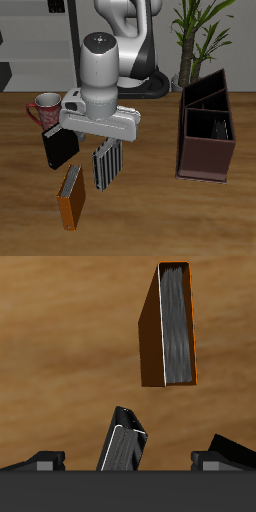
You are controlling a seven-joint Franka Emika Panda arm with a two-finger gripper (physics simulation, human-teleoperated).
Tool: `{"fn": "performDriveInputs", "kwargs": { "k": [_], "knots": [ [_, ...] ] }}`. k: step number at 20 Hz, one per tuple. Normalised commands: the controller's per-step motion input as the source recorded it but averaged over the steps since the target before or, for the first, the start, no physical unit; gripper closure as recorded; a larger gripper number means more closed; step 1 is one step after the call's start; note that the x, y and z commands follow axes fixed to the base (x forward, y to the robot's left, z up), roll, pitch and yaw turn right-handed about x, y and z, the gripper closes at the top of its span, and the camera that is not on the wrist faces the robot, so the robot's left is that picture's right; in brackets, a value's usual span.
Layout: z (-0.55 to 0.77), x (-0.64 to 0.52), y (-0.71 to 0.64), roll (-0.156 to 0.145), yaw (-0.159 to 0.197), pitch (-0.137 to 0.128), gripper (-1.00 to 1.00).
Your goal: Place the left striped book into the left desk caddy's right compartment and place the right striped book into the left desk caddy's right compartment and place the orange book into the left desk caddy's left compartment
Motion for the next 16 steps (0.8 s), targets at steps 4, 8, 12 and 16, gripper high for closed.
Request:
{"fn": "performDriveInputs", "kwargs": {
  "k": [4, 8, 12, 16],
  "knots": [
    [-0.47, 0.07, -0.05, 0.0, -0.017, 0.064, -1.0],
    [-0.33, 0.05, -0.04, -0.005, -0.028, 0.031, 1.0],
    [-0.32, 0.06, -0.09, -0.011, -0.039, 0.04, 1.0],
    [0.01, -0.03, -0.02, -0.022, -0.019, 0.009, 1.0]
  ]
}}
